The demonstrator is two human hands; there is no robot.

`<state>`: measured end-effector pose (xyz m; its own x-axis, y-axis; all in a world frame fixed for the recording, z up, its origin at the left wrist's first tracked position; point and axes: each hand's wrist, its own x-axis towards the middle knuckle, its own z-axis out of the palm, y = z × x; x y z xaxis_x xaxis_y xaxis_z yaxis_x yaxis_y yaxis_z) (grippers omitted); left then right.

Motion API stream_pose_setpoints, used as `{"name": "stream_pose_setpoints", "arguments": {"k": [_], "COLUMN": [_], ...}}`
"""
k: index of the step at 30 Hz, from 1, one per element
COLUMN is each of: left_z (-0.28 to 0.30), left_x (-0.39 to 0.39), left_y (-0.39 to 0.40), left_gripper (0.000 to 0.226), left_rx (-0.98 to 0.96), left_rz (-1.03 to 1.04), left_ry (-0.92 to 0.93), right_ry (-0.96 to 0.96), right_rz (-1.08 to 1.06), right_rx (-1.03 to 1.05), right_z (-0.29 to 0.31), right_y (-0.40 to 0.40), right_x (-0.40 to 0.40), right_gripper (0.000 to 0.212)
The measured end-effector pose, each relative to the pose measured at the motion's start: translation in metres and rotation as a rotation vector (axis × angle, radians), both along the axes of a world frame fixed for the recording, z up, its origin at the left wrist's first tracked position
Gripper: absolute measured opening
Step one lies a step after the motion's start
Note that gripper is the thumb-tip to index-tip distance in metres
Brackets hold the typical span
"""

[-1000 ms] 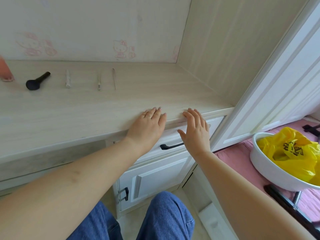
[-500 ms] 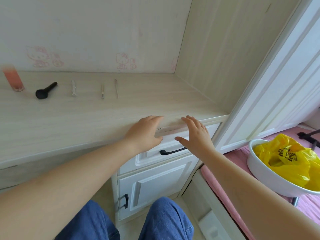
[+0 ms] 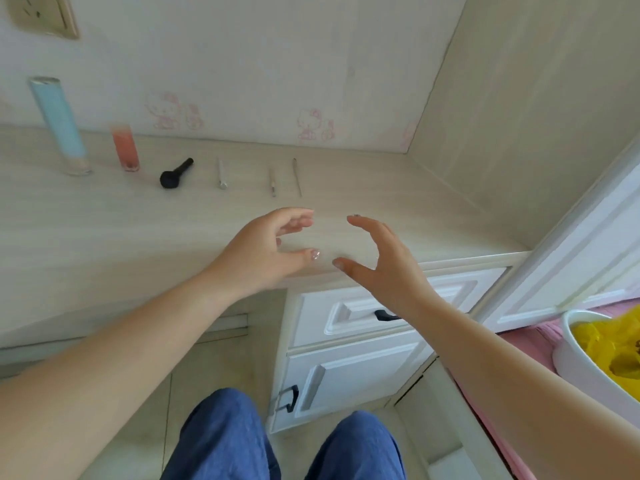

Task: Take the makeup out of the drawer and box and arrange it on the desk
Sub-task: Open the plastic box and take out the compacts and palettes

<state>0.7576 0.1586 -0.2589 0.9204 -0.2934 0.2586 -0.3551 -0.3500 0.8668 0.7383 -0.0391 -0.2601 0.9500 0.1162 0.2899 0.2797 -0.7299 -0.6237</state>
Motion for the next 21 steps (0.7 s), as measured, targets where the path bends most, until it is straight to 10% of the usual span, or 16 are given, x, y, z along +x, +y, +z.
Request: {"name": "stream_pose_setpoints", "arguments": {"k": [21], "left_z": [0.112], "left_x": [0.012], "left_y": [0.196], "left_gripper": [0.04], "left_rx": [-0.204], "left_rz": [0.702], "left_ry": [0.286], "right_ry": [0.381], "right_rz": [0.66], "right_rx": [0.089], "right_z": [0.123], "right_y": [0.214], "right_x": [0.135], "right_gripper": [0.051]}}
